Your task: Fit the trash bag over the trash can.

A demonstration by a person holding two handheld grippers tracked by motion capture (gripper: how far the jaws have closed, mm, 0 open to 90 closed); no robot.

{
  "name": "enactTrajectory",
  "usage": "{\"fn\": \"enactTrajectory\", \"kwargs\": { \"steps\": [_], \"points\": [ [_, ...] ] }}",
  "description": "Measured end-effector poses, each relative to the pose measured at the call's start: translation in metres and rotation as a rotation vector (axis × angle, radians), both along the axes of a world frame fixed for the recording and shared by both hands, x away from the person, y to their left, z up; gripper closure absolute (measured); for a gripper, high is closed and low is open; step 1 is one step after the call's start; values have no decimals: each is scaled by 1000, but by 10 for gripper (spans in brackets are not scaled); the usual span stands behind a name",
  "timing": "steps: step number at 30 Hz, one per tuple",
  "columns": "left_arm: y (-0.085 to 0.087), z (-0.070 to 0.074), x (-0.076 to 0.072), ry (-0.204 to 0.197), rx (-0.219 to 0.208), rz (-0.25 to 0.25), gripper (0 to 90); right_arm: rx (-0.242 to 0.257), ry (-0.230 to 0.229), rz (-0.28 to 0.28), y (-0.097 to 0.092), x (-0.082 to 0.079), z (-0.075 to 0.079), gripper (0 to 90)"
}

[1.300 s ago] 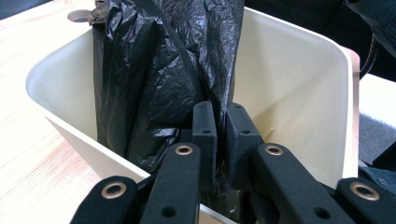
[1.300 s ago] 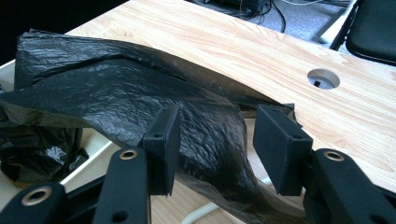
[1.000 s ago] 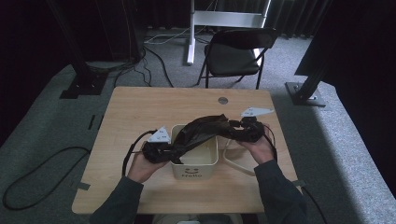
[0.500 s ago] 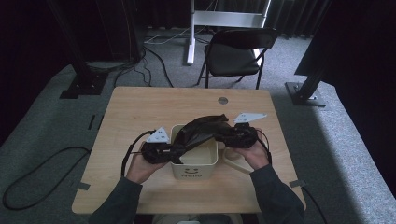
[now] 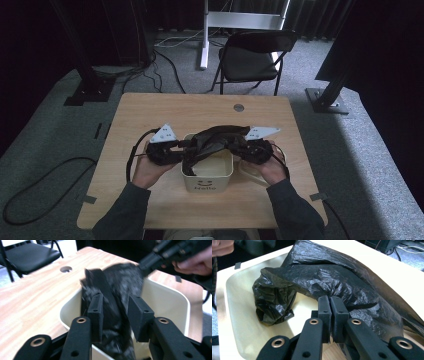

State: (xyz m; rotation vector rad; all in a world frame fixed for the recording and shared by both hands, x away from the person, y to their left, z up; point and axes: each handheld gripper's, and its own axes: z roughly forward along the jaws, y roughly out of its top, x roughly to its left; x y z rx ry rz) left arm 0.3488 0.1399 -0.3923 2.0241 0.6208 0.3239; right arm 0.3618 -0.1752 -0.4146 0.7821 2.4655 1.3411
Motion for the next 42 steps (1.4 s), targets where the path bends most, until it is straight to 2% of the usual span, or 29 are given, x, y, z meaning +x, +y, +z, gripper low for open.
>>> {"fn": "enactTrajectory", "kwargs": {
  "steps": [4, 5, 9, 16, 18, 22, 26, 32, 34, 37, 42],
  "points": [
    [-7, 6, 11, 8, 6, 23, 623, 1, 1, 5, 0, -1, 0, 875],
    [-14, 9, 19, 15, 14, 26, 616, 3, -2, 9, 0, -2, -1, 874],
    [-32, 12, 32, 25, 64, 41, 591, 5, 0, 16, -1, -3, -1, 873],
    [-51, 1, 48, 92, 125, 83, 574, 3, -9, 27, -3, -8, -1, 873],
    [-54, -1, 49, 94, 134, 88, 587, 4, -9, 28, -4, -10, -1, 872],
    [-55, -2, 44, 83, 143, 83, 739, 4, -9, 31, -6, -12, -2, 855],
    [-53, -1, 34, 64, 128, 57, 857, 2, -7, 31, -8, -13, -3, 769],
    [-50, -2, 17, 39, 117, 29, 872, 16, -9, 9, -17, -16, -1, 626],
    [-49, -3, 15, 35, 117, 26, 872, 21, -6, 5, -18, -17, -1, 615],
    [-48, -6, 8, 31, 121, 17, 872, 59, -5, -4, -28, -16, 3, 586],
    [-45, -12, 0, 29, 126, 8, 872, 67, -12, -45, -36, -15, 6, 579]
  ]
}}
